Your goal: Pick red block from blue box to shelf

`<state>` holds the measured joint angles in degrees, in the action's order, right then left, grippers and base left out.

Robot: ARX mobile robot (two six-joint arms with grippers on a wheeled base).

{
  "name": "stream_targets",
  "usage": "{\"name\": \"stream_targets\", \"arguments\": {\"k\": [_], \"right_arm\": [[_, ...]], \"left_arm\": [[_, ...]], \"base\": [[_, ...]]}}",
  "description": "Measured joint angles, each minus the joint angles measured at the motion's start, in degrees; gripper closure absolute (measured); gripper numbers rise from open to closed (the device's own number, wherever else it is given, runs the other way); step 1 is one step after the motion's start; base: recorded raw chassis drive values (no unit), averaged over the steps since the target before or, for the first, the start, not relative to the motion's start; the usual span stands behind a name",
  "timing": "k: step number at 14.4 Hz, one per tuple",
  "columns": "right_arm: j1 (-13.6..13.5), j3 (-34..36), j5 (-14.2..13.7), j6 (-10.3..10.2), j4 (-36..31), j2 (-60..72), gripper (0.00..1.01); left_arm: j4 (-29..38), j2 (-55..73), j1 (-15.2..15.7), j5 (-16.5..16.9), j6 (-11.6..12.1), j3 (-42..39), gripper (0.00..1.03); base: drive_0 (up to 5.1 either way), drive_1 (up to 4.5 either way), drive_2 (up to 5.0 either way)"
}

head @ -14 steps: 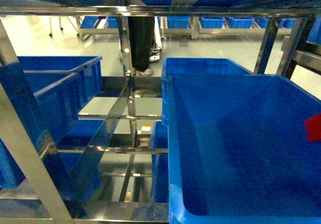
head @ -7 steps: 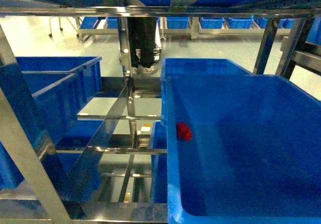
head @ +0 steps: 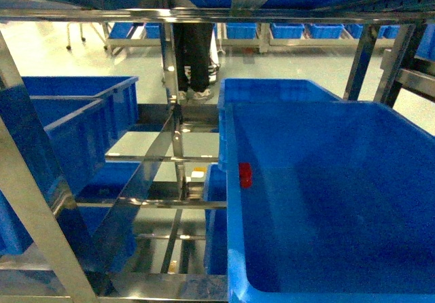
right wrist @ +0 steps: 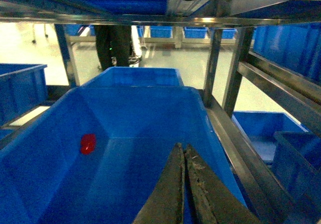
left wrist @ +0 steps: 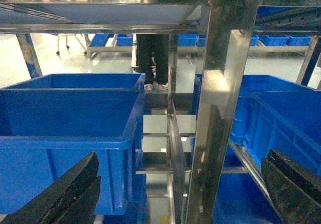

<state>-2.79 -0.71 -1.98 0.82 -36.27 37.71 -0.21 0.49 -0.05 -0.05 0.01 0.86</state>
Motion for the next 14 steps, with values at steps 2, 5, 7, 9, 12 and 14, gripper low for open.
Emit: {"name": "stream_targets", "arguments": {"k": [2,5,7,9,12,14], "right_arm": [[3.2,0.0,1.3,0.0,3.9,-4.6,0.99],[2.8,0.0,1.8,-0.1,9.1,-10.2,0.99],[2.8,0.0,1.8,-0.1,14.5,-15.9,0.99],[2.8,0.0,1.8,-0.1,17.4,-18.9,0.99],[2.8,0.0,1.8,-0.1,21.3,-22.9,0.99],[2.8,0.0,1.8,-0.2,23.7,-25.2,0.99]], "left_arm": [[0.0,0.0,0.0,0.0,0.0,0.0,0.05],[0.0,0.0,0.0,0.0,0.0,0.0,0.05],[0.0,0.0,0.0,0.0,0.0,0.0,0.05],[0.0,0.0,0.0,0.0,0.0,0.0,0.05],[0.0,0.0,0.0,0.0,0.0,0.0,0.05],[0.0,0.0,0.0,0.0,0.0,0.0,0.05]], "base": [[0.0,0.0,0.0],[0.0,0.0,0.0],[0.0,0.0,0.0],[0.0,0.0,0.0],[0.0,0.0,0.0],[0.0,0.0,0.0]]}}
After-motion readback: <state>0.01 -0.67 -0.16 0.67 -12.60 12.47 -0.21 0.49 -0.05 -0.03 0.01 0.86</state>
